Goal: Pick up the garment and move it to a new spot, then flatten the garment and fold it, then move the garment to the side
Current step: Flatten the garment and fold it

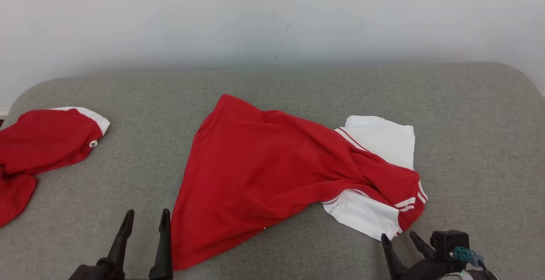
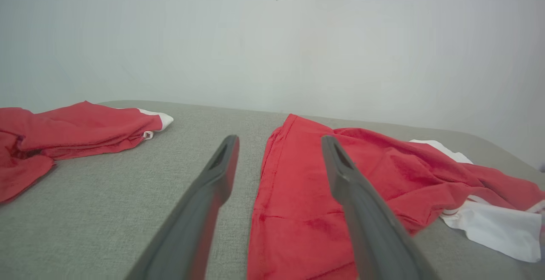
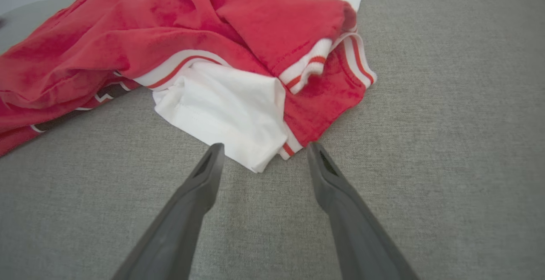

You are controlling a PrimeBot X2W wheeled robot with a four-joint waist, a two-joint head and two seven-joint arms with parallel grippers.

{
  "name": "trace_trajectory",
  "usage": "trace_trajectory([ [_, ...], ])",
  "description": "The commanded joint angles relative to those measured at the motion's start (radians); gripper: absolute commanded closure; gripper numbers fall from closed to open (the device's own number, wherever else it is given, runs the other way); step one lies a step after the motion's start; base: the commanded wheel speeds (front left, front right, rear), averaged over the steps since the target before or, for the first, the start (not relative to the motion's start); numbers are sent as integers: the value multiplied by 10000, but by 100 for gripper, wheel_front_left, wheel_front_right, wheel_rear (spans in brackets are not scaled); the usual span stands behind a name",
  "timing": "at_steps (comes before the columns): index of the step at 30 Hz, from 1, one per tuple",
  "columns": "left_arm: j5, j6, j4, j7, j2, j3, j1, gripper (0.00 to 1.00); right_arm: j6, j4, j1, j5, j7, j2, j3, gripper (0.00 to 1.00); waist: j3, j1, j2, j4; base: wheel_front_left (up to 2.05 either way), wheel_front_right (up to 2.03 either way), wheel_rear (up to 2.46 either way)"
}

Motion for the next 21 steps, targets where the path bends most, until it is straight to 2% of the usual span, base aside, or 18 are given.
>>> trace_trajectory([
  [1,43,-50,-61,-7,-29,14,149,0,-26,140,-175,167,0,-2,1,0,93,0,0,152,0,0,0],
  [11,-43,-163,-40,-7,-88,109,222,0,-26,1685,-1075,552,291,-7,-56,0,349,0,0,548,0,0,0],
  [15,-114,-140,32,-7,-88,44,136,0,-26,2006,-1260,726,100,-4,130,0,364,0,0,634,0,0,0],
  [16,-136,-126,46,-7,-89,33,126,0,-26,2054,-1281,703,40,-4,163,10,363,0,0,645,0,0,0],
  [17,-155,-114,67,-7,-90,24,120,0,-25,2097,-1297,678,-21,-1,178,55,357,0,0,650,0,0,0],
  [18,-155,-113,90,-7,-89,31,120,0,-26,2120,-1296,617,-69,-2,141,69,345,0,0,647,0,0,0],
  [19,-130,-115,104,-7,-87,42,127,0,-26,2122,-1277,529,-142,-5,46,89,330,0,0,639,0,0,0],
  [20,-141,-118,126,-7,-88,64,139,0,-26,2113,-1243,460,-208,-7,-36,100,305,0,0,624,0,0,0],
  [21,-149,-124,143,-7,-88,84,163,0,-26,2072,-1197,408,-279,-5,-113,100,275,0,0,604,0,0,0],
])
